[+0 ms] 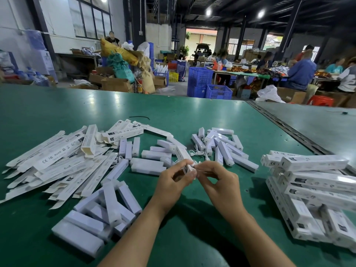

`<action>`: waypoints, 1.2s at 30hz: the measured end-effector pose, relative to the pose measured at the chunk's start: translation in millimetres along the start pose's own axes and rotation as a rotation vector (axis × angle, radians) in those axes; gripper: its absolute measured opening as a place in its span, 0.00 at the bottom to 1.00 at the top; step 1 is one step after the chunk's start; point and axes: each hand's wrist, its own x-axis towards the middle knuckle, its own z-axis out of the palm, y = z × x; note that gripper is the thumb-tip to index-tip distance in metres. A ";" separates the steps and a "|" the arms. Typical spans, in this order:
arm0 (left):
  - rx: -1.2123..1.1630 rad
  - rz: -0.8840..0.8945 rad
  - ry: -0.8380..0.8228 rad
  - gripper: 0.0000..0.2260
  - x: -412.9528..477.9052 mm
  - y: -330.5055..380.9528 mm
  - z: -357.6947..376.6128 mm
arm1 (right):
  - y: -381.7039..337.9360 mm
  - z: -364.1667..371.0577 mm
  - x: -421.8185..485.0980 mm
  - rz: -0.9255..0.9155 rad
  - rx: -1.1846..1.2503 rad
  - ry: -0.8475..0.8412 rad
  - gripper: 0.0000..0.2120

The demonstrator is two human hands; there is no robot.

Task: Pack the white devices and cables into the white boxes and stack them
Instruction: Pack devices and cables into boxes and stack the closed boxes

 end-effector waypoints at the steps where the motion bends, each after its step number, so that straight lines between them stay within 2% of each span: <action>1: -0.011 -0.006 -0.003 0.10 -0.1 0.5 0.3 | -0.2 -0.1 0.0 0.020 0.020 0.000 0.10; 5: -0.009 0.003 -0.043 0.11 -0.2 0.4 0.7 | -2.0 -1.9 -0.5 -0.066 -0.004 -0.033 0.10; 7: -0.008 0.001 -0.053 0.13 -0.7 0.0 1.1 | -2.2 -3.4 -0.5 -0.065 0.017 -0.051 0.06; 9: 0.004 -0.010 -0.056 0.20 -0.9 -1.5 2.3 | -2.8 -3.5 -0.6 -0.031 0.042 -0.050 0.03; 12: 0.002 -0.007 -0.047 0.28 -0.5 -1.9 3.2 | -3.5 0.1 0.3 -0.040 0.030 -0.022 0.04; 15: 0.005 0.021 -0.066 0.25 -1.3 1.2 4.1 | -4.6 1.9 1.5 -0.045 0.020 -0.017 0.05; 19: -0.028 0.033 -0.084 0.27 -3.1 3.8 5.6 | -5.9 0.6 1.4 -0.076 -0.001 -0.026 0.07; 26: -0.127 -0.027 -0.108 0.12 -3.7 9.9 11.6 | -3.2 -4.1 4.6 -0.113 -0.029 -0.050 0.07; 30: -0.125 -0.029 -0.113 0.09 -3.2 10.3 12.4 | -1.7 -2.8 4.2 -0.100 -0.010 -0.051 0.08; 32: -0.123 -0.018 -0.122 0.11 -3.3 9.9 11.7 | -0.8 -0.9 3.8 -0.092 -0.008 -0.041 0.06; 34: -0.102 0.011 -0.103 0.13 -3.4 9.8 10.8 | -0.9 1.8 2.3 -0.039 -0.003 -0.031 0.04; 36: -0.046 0.059 -0.061 0.13 -2.6 8.3 9.1 | -1.8 4.1 0.7 0.139 0.087 -0.019 0.02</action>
